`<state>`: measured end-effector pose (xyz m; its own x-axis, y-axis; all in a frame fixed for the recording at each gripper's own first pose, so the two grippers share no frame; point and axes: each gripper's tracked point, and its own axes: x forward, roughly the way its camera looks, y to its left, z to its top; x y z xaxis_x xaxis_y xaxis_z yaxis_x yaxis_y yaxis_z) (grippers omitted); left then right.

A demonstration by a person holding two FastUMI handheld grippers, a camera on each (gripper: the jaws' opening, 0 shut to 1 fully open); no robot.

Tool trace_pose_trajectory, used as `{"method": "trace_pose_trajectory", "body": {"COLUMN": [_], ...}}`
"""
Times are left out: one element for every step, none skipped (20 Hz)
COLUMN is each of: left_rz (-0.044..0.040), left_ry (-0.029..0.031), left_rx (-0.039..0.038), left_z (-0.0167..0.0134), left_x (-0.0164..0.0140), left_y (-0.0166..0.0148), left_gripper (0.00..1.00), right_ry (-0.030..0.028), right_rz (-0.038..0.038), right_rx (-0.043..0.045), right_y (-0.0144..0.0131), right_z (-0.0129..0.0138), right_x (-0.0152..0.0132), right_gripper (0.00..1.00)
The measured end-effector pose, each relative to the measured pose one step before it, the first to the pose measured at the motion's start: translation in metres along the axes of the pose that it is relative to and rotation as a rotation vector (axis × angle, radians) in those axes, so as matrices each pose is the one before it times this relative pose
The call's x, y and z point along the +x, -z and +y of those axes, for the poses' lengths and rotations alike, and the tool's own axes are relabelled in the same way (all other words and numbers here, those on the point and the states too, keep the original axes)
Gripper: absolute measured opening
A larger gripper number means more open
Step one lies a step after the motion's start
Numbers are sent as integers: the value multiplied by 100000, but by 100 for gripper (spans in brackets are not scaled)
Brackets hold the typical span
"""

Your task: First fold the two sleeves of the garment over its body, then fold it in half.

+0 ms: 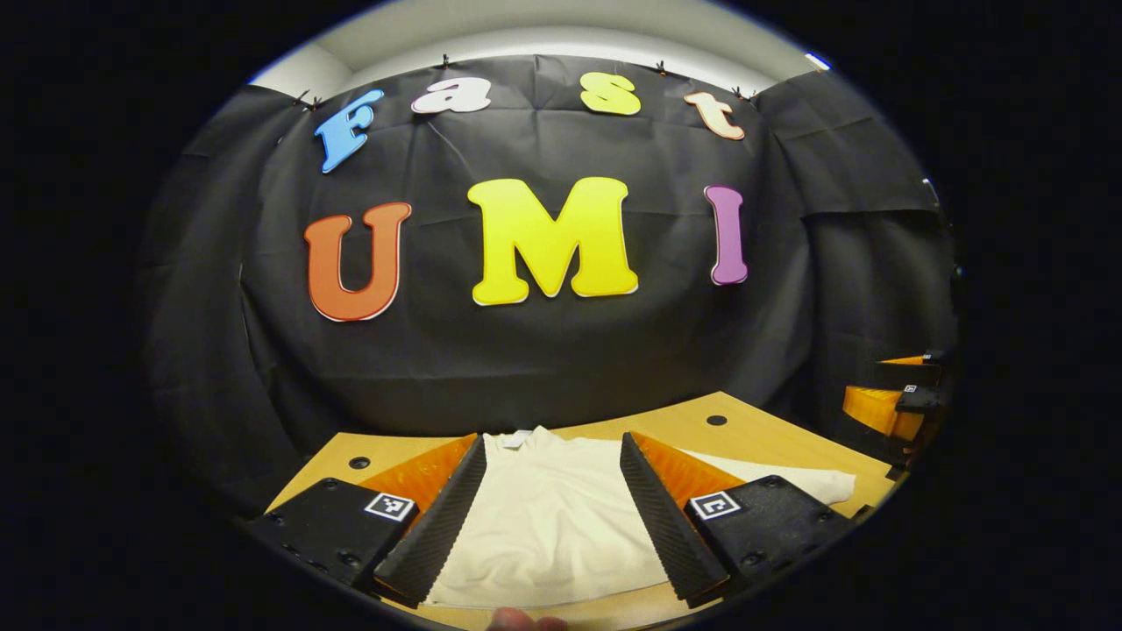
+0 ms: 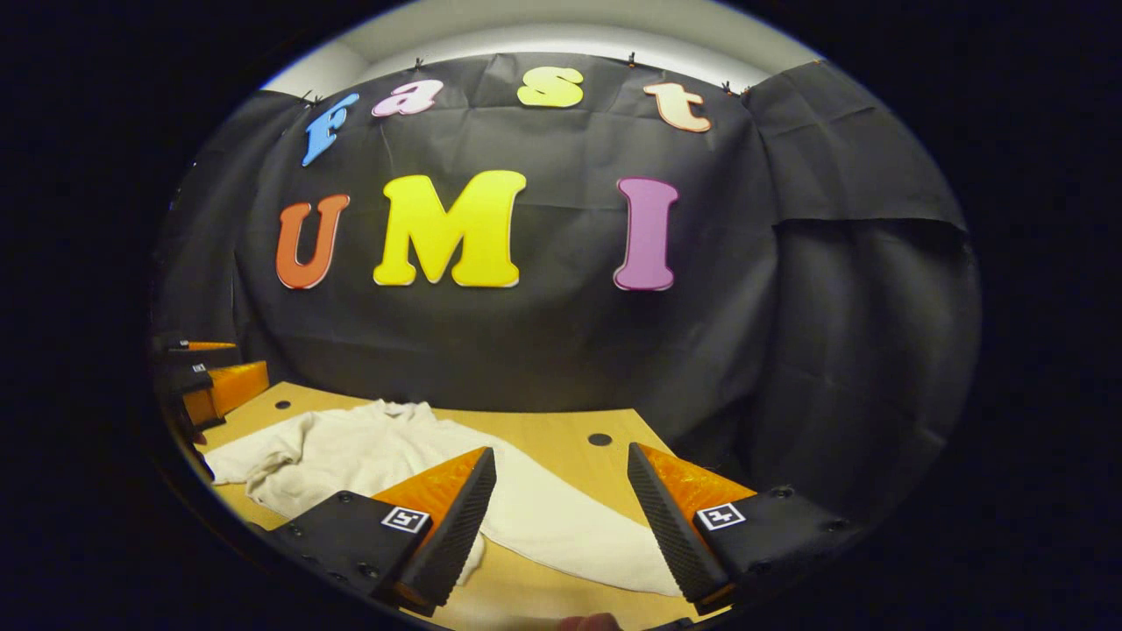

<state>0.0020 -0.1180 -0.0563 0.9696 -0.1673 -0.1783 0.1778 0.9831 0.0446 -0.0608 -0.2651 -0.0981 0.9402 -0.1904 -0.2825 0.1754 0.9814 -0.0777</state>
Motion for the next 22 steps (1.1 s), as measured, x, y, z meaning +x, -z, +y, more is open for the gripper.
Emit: {"method": "trace_pose_trajectory", "body": {"left_rz": [762,1445,572,-46,-159,-168,170,623,838,864,901,1171,1265,901,799,533,508,319,206,156,68,133], "left_ry": [1315,1552,1324,1213,1222,918,1021,693,996,417,443,-75,-492,-451,-693,-938,-903,-849,-773,-843,-443,-178], "left_rx": [885,1060,441,-131,191,583,699,603,295,247,12,152,100,77,163,48,-87,36,119,104,-38,-216], "left_z": [-758,-769,-652,-705,-841,-664,-666,-527,-551,-474,-182,-99,-108,101,178,298,264,317,295,282,150,107], "left_x": [381,365,362,387,495,345,292,198,246,104,-37,55,128,39,-229,-132,-71,-65,20,-99,-35,-39], "left_y": [160,215,99,-140,-204,-185,-41,78,174,206,186,267,236,184,209,89,207,67,-48,37,87,20], "left_gripper": [98,98,98,98,98,98,98,98,98,98,99,99,100,100,100,100,100,100,100,100,100,100], "right_ry": [1185,-72,-276,-360,-237,270,1534,125,-321,-746,-928,38,29,1243,-124,-698,-153,-175,488,-427,-658,-762], "right_rz": [3594,5067,5777,6035,5839,6028,6267,6429,5339,5311,4439,4468,1909,940,1319,1233,868,665,744,1256,2326,2155], "right_rx": [-1581,-833,533,1773,1929,1260,124,34,390,24,383,-661,-1160,-1720,-927,447,1036,1033,700,1077,1493,1840], "right_y": [1497,1735,2127,1850,2034,1761,1766,1790,1320,1144,915,1194,343,-56,97,109,-73,-155,-101,107,467,455], "right_z": [-1568,-1149,-870,-977,-1078,-1020,-1204,-873,-608,-515,-230,-767,-570,-677,-266,107,-140,-192,-336,-21,-37,37], "right_x": [-73,39,340,269,485,650,1058,909,1146,1082,1399,1057,967,719,582,366,393,588,473,633,511,232], "right_gripper": [94,94,94,94,94,94,93,94,95,95,95,95,95,95,95,95,95,95,95,95,95,95]}}
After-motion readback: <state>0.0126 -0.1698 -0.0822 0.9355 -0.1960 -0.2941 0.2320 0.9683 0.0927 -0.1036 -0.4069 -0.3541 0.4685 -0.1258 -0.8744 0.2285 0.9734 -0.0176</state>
